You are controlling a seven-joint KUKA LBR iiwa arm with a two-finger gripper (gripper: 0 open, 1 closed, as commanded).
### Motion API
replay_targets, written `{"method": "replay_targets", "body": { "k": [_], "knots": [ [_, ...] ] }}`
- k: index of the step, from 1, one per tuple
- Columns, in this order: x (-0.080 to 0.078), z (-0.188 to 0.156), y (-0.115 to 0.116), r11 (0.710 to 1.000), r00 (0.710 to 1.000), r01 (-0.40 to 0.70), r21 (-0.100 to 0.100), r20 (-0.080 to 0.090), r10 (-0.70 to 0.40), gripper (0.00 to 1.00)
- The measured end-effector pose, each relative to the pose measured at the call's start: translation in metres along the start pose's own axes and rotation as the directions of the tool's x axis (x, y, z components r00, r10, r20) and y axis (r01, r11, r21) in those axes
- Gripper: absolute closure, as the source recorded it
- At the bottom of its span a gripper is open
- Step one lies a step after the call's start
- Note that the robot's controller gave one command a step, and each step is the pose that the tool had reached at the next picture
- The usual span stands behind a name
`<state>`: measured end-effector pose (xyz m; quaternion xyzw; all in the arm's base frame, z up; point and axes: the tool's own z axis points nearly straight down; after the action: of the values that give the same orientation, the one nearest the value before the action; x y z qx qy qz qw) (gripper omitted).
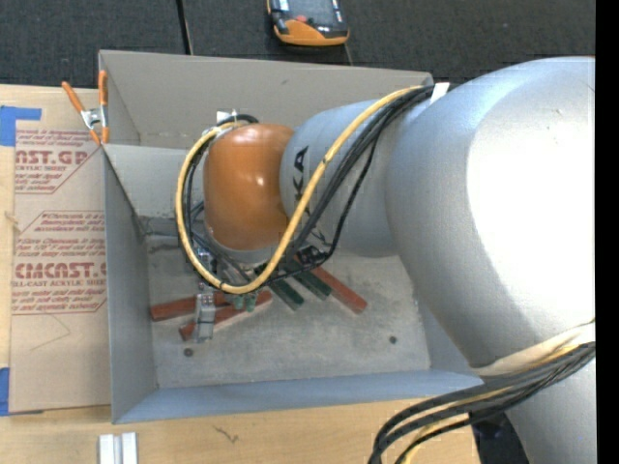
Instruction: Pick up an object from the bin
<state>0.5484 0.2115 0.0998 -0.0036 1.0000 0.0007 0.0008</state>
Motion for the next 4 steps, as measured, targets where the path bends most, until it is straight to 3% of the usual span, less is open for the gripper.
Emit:
{"method": "replay_targets", "body": {
  "k": [1, 2, 3, 4],
  "knots": [
    [0.004, -0.016, 0.0, 0.99, 0.99, 0.14, 0.001, -0.001, -0.14, 0.0],
    [0.005, 0.023, -0.008, 0.974, 0.974, 0.225, 0.001, 0.001, -0.225, 0.0],
    [0.009, 0.031, 0.008, 0.981, 0.981, -0.195, 0.0, -0.002, 0.195, 1.0],
    [0.009, 0.031, 0.008, 0.981, 0.981, -0.195, 0.001, -0.002, 0.195, 1.0]
  ]
}}
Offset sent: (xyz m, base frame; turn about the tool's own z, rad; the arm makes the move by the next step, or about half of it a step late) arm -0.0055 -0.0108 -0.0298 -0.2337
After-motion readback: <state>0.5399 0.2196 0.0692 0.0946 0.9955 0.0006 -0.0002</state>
